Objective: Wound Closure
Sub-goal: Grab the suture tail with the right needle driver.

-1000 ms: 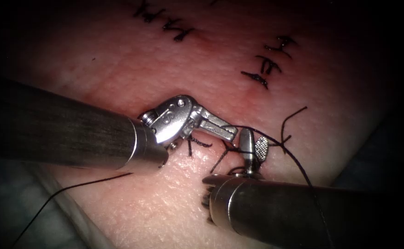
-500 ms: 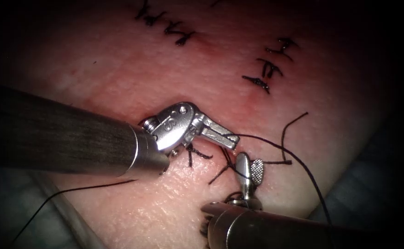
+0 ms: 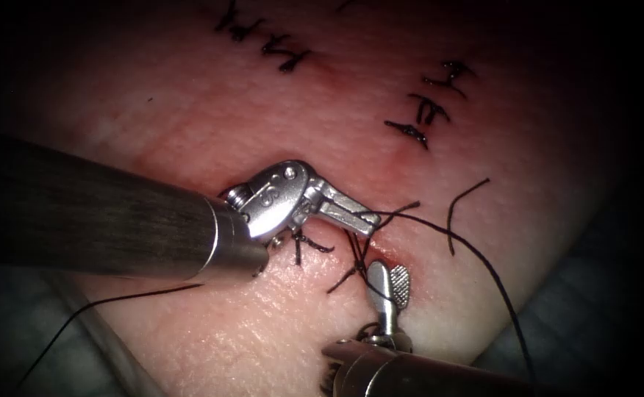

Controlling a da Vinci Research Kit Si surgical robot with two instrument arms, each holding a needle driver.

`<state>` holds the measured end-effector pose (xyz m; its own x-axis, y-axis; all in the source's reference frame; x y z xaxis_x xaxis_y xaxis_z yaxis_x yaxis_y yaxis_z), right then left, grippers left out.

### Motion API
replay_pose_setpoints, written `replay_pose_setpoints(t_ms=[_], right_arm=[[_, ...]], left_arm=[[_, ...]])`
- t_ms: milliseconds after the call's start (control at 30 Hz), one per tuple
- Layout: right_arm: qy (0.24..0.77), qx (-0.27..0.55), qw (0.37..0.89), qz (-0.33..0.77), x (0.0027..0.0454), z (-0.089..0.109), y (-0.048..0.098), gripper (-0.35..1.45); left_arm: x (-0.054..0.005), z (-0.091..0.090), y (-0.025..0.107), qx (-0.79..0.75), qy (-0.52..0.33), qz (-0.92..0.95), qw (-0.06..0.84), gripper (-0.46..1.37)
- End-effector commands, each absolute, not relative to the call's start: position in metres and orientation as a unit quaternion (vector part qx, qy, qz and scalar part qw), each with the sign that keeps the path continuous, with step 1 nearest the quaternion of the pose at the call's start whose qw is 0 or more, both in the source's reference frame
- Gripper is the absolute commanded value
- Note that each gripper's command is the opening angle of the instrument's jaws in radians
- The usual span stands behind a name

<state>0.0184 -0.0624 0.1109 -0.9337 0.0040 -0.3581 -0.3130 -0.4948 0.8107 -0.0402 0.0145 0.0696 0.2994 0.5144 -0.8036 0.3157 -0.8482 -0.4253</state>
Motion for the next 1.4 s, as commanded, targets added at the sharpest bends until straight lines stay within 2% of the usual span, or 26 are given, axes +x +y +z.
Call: replay_pose_setpoints(t_ms=[33, 500, 600, 767, 900, 1100, 1400], right_arm=[[0.492, -0.157, 0.093, 0.851, 0.0186, 0.111, -0.062, 1.43], [0.476, -0.182, 0.106, 0.854, 0.0198, 0.112, -0.056, 1.37], [0.457, -0.199, 0.115, 0.859, 0.0197, 0.112, -0.054, 1.39], [0.452, -0.211, 0.122, 0.858, 0.0197, 0.112, -0.053, 1.27], [0.426, -0.221, 0.119, 0.869, 0.0195, 0.112, -0.052, 1.26], [0.422, -0.218, 0.155, 0.866, 0.0196, 0.114, -0.051, 1.25], [0.409, -0.229, 0.179, 0.865, 0.0196, 0.116, -0.050, 1.23]], left_arm=[[-0.0402, 0.070, 0.014, -0.801, -0.262, 0.531, 0.090, -0.35], [-0.0401, 0.069, 0.014, -0.801, -0.262, 0.531, 0.090, -0.35], [-0.0398, 0.069, 0.014, -0.801, -0.261, 0.531, 0.091, -0.35], [-0.0397, 0.069, 0.014, -0.801, -0.261, 0.531, 0.092, -0.35], [-0.0396, 0.069, 0.014, -0.801, -0.261, 0.531, 0.092, -0.35], [-0.0395, 0.069, 0.014, -0.801, -0.260, 0.531, 0.093, -0.35], [-0.0388, 0.069, 0.014, -0.800, -0.259, 0.532, 0.097, -0.35]])
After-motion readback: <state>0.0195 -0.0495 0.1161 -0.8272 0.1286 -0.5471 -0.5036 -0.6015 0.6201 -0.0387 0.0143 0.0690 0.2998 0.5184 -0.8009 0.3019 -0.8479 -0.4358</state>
